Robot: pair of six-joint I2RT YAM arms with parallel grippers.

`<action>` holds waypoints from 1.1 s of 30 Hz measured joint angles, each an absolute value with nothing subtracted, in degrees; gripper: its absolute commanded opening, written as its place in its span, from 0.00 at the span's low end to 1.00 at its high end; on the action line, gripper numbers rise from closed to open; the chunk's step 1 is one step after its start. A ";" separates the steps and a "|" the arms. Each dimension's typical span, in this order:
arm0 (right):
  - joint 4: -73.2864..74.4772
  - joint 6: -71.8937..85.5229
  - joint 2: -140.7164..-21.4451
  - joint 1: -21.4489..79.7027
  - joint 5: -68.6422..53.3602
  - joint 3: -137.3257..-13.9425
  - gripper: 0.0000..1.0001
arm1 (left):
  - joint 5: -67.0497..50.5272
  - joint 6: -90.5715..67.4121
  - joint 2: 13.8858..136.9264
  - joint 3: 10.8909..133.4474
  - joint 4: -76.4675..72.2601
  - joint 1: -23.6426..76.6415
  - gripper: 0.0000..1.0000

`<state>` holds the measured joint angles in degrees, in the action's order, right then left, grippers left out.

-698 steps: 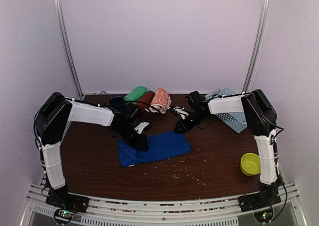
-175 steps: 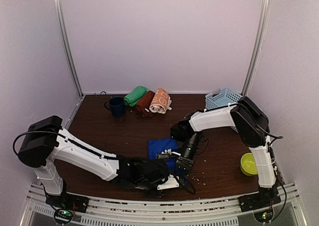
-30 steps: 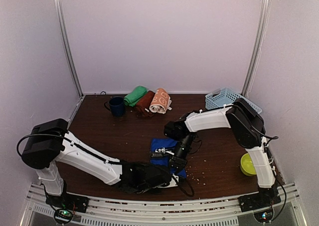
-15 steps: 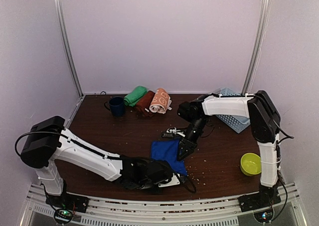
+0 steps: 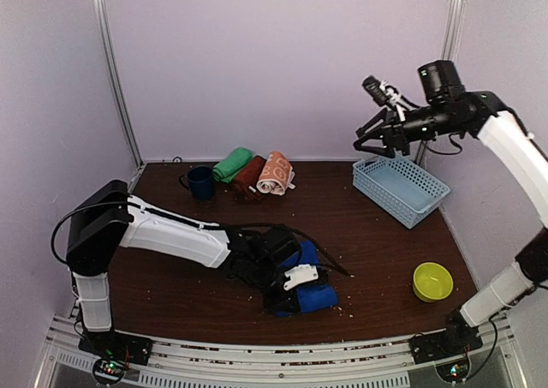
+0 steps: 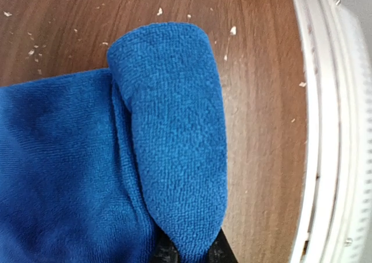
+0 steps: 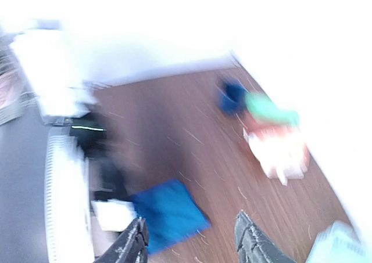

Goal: Roll the towels
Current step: Roll the towel at the center of the board.

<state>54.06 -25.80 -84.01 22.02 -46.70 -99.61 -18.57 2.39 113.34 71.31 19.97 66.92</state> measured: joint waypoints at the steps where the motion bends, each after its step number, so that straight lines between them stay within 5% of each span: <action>1: 53.49 -26.81 -79.46 22.92 -49.54 -98.19 0.54 | -22.65 1.87 114.74 72.93 21.04 65.60 0.11; 5: 55.07 -32.88 -68.23 30.63 -58.26 -90.94 0.52 | -35.27 -0.84 119.39 76.42 22.26 61.41 0.11; 10: 55.72 -36.64 -68.73 40.64 -53.49 -79.44 0.42 | -46.28 -3.44 122.85 77.60 22.13 57.82 0.12; 22: 43.94 -36.56 -76.25 60.14 -29.17 -58.11 0.50 | -52.90 -6.13 124.90 77.80 22.17 56.66 0.13; 33: 27.44 -34.13 -86.02 65.95 -10.15 -51.72 0.57 | -53.49 -6.98 124.92 77.52 22.11 56.66 0.15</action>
<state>27.44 -34.13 -86.02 65.95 -10.15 -51.72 -53.49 -6.98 124.92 77.52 22.11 56.66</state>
